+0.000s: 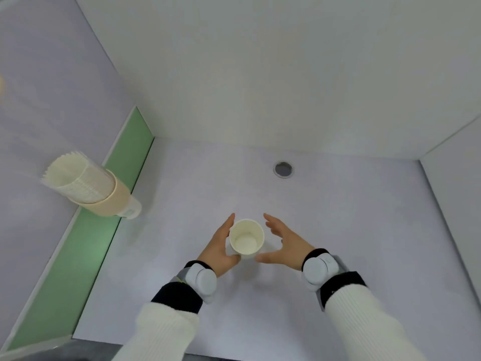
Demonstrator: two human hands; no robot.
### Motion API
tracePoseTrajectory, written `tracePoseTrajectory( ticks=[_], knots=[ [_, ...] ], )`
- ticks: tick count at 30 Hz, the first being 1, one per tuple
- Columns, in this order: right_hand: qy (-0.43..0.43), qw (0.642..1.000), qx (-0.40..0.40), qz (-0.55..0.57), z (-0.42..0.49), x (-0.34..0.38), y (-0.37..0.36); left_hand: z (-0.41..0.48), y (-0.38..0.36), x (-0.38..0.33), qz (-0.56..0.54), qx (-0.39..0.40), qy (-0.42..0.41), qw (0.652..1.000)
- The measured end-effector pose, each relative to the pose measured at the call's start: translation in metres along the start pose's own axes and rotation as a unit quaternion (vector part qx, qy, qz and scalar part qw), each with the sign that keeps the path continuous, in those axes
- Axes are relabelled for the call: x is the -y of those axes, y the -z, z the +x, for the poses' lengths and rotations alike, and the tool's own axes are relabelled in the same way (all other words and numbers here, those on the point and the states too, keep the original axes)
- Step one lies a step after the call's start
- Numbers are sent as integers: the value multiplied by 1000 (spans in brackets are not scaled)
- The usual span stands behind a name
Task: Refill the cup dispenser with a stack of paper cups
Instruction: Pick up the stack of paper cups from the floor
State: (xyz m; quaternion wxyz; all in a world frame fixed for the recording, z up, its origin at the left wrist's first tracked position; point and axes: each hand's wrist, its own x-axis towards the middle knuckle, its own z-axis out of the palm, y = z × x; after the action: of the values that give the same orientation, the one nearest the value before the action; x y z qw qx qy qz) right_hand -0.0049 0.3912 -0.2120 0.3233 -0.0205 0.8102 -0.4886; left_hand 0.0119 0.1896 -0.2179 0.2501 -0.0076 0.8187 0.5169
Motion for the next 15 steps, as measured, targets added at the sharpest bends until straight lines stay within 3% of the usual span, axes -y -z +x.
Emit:
tracePoseTrajectory(
  ticks=[15],
  knots=[
    [58, 991, -105, 62, 5, -11, -36, -2, -5, 16, -65, -65, -12, 996]
  ],
)
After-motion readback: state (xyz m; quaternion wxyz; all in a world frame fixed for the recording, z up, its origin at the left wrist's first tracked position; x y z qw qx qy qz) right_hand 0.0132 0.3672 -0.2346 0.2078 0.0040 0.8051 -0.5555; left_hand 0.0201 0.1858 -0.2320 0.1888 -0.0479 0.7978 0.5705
